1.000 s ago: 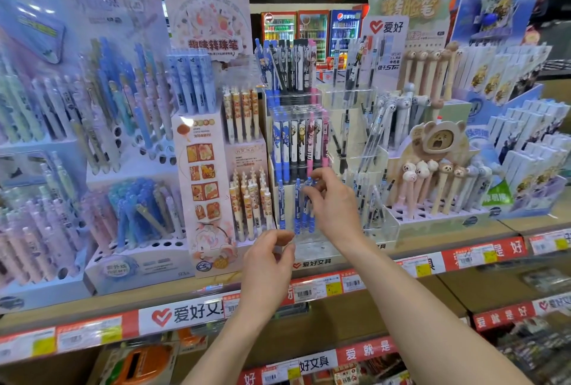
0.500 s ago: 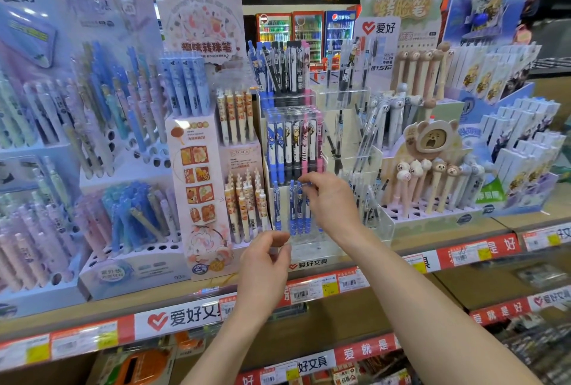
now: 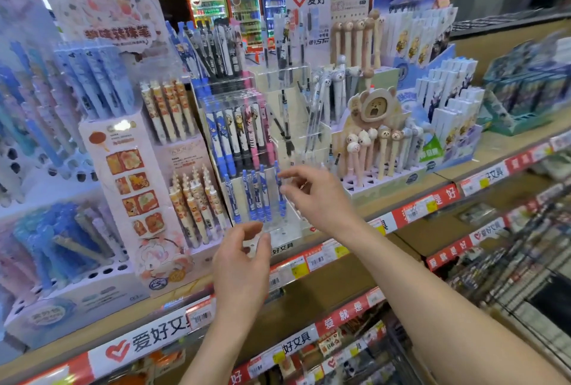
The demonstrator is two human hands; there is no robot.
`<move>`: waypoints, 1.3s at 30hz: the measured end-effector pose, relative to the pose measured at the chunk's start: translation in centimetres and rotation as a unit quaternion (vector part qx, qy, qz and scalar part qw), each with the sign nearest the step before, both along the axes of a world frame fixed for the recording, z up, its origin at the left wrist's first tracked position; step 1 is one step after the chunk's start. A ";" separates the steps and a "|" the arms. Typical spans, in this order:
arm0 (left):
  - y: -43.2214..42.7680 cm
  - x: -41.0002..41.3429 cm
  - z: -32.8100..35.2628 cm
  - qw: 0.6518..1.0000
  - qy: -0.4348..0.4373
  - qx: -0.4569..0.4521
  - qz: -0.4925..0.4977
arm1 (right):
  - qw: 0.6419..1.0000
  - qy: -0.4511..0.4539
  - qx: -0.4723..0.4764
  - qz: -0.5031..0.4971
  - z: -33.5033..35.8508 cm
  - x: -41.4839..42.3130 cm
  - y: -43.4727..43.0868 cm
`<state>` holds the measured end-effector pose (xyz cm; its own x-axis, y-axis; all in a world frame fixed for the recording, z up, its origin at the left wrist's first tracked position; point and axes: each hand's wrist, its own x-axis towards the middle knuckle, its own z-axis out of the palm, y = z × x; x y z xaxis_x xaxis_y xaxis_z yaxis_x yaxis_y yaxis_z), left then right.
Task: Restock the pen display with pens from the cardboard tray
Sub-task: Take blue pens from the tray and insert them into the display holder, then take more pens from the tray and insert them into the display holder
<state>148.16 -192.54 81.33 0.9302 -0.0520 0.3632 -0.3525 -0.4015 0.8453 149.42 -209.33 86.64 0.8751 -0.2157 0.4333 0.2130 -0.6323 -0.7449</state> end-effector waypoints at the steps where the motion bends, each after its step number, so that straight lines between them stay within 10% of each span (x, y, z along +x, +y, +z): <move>1: -0.6 -0.2 0.0 1.000 -0.002 -0.010 -0.016 | 1.000 0.015 0.004 0.004 -0.7 -0.7 -0.5; 12: -12.8 -5.7 -8.4 0.981 0.071 0.086 -0.157 | 0.974 0.163 0.083 -0.130 -13.9 -12.2 -11.2; 25: -33.5 -15.1 -27.0 0.876 0.252 0.258 -0.321 | 0.823 0.448 0.156 -0.312 -36.9 -29.3 -26.4; 39: -43.0 -13.0 -49.1 0.768 0.354 0.435 -0.309 | 0.710 0.546 0.291 -0.337 -54.9 -26.9 -33.4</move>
<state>135.11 -235.56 32.25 0.5786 -0.4990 -0.6451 -0.2777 -0.8643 0.4195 122.56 -242.72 31.77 0.2331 -0.6094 -0.7579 -0.8970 0.1662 -0.4095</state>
